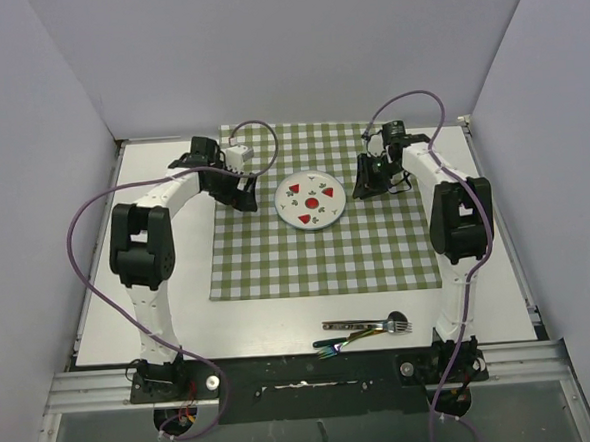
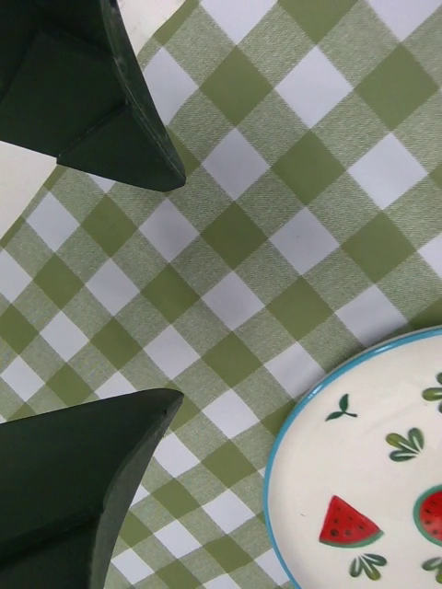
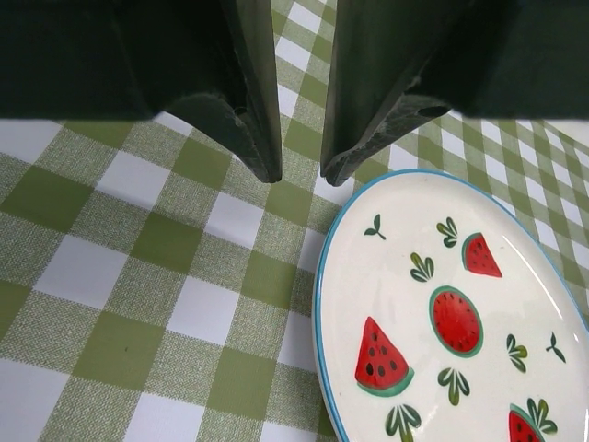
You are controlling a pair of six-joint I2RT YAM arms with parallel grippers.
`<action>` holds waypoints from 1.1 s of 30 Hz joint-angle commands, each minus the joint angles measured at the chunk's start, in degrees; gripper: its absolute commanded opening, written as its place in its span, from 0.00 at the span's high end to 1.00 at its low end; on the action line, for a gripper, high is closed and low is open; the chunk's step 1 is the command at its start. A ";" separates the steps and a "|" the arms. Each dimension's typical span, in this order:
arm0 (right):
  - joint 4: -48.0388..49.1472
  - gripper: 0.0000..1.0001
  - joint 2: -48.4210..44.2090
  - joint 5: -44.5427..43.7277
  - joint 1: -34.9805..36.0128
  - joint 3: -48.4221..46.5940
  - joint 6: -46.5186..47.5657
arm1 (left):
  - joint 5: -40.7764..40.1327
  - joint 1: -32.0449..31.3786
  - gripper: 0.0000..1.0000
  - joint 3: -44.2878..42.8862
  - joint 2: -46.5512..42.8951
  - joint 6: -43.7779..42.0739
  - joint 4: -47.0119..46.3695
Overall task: Set the dinner table for one person
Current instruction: Place the plate on the napkin.
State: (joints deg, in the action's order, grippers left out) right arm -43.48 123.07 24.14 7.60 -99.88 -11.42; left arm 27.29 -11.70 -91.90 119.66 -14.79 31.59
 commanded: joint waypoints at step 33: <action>3.56 0.70 -7.99 -21.04 9.24 -8.45 30.09 | 0.01 0.81 0.12 14.87 -12.58 3.42 -27.71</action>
State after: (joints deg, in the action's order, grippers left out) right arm -43.00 118.43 9.74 16.73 -105.75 16.36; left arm 27.20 -11.14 -77.08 113.19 -12.58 9.89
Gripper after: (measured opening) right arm 0.298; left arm 0.887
